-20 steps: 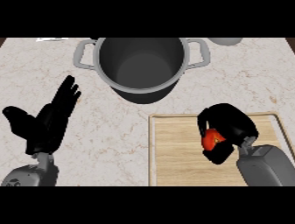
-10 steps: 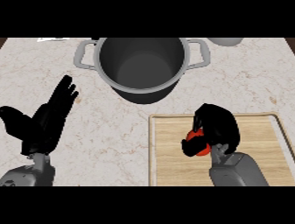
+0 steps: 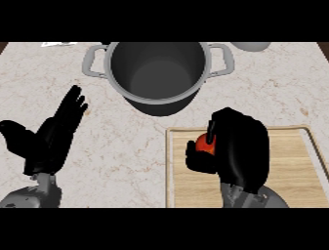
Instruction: Pick the tomato from the tray and place it in the pot
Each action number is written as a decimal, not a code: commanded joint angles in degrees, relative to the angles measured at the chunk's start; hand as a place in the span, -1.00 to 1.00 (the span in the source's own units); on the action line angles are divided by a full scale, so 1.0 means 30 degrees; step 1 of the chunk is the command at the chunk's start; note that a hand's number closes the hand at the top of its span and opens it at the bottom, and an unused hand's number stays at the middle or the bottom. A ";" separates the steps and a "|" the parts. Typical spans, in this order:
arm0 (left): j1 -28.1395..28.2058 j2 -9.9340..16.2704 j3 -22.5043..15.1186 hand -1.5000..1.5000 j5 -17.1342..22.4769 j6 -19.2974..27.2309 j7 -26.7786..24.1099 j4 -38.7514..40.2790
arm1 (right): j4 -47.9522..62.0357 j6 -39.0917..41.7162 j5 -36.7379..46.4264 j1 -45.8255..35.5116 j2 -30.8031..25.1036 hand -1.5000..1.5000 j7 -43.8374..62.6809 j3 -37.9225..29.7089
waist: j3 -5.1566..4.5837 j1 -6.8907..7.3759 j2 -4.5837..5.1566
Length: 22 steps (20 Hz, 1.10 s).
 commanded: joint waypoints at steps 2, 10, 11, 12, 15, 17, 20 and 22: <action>0.0343 0.0191 0.0363 0.00 0.0155 -0.0415 -0.1053 0.0462 | -0.3030 0.2496 0.1142 -0.2871 0.0236 1.00 0.4132 0.1058 | -0.0011 -0.0031 0.0013; -0.1440 0.0015 0.0354 0.00 -0.0185 0.0259 0.0609 0.0570 | -0.0814 0.3584 -0.1487 -1.1311 0.0237 1.00 0.3551 -0.1122 | -0.0011 0.0219 0.0058; -0.1040 -0.0177 0.0042 0.00 -0.0312 0.0022 -0.0258 0.1025 | 0.0157 0.2865 -0.1667 -1.2233 0.0237 1.00 0.3024 -0.1854 | -0.0014 0.0253 0.0085; -0.0467 0.0008 0.0403 0.00 0.0286 -0.0377 -0.0393 0.0752 | 0.0897 0.2418 -0.1895 -1.2604 0.0237 1.00 0.3523 -0.1721 | -0.0018 0.0361 0.0075; -0.0913 -0.0169 -0.0022 0.00 0.0048 -0.0068 0.0653 -0.0037 | 0.2302 0.1897 -0.2368 -1.3732 0.0238 1.00 0.3054 -0.2926 | 0.0000 0.0301 0.0057; -0.1513 -0.0234 0.0218 0.00 0.0061 -0.0081 0.0128 0.1043 | 0.4786 0.0903 -0.3025 -1.5132 0.0239 1.00 0.2988 -0.3698 | -0.0019 0.0467 0.0144; -0.0546 -0.0677 -0.0419 0.00 -0.0379 0.0099 -0.0417 0.0651 | 0.6938 0.0277 -0.2719 -1.5562 0.0240 1.00 0.1328 -0.5686 | -0.0007 0.0401 0.0174; -0.0832 0.0418 0.0634 0.00 0.0395 -0.0799 -0.0427 0.0722 | 0.8675 -0.0135 -0.3228 -1.6681 0.0241 1.00 0.1815 -0.5771 | -0.0018 0.0561 0.0186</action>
